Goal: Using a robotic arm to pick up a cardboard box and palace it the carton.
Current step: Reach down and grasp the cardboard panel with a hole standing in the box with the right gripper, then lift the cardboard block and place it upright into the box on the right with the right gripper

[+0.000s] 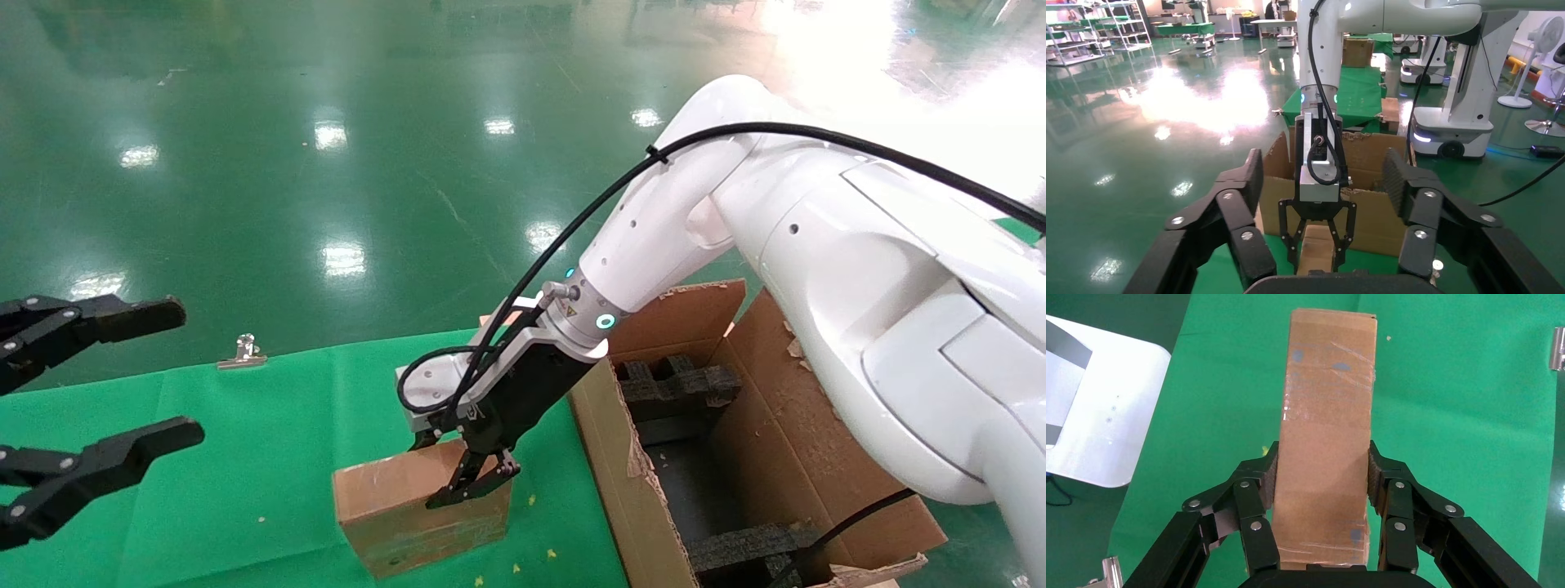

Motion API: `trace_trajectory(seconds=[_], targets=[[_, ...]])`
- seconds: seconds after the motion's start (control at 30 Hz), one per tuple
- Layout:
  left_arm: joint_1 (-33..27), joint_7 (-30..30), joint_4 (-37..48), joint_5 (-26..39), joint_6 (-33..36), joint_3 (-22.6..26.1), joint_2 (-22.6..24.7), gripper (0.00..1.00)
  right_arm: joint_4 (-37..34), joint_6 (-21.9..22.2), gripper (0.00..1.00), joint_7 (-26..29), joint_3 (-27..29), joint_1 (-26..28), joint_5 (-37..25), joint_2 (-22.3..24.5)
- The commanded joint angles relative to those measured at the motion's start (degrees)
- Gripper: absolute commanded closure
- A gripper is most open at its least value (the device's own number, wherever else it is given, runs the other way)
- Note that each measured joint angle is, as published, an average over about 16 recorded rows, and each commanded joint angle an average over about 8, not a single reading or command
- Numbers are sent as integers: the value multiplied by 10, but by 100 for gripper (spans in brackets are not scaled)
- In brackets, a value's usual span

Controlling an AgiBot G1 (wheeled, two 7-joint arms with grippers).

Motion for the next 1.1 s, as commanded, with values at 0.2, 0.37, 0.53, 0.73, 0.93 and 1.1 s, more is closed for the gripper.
trace_trajectory(seconds=[0.2, 0.37, 0.53, 0.73, 0.93, 1.1], targets=[[0, 0, 0, 0, 0, 0, 0, 0, 5, 0, 100, 1, 2, 3, 7, 7], [0, 0, 0, 0, 0, 0, 0, 0, 34, -9, 100, 9, 6, 28, 45, 40], [0, 0, 0, 0, 0, 0, 0, 0, 101, -16, 100, 42, -9, 83, 112, 102], [0, 0, 0, 0, 0, 0, 0, 0, 180, -15, 100, 88, -44, 167, 195, 188], [0, 0, 0, 0, 0, 0, 0, 0, 216, -13, 100, 108, -81, 228, 244, 254], [0, 0, 0, 0, 0, 0, 0, 0, 224, -11, 100, 109, -114, 262, 260, 309]])
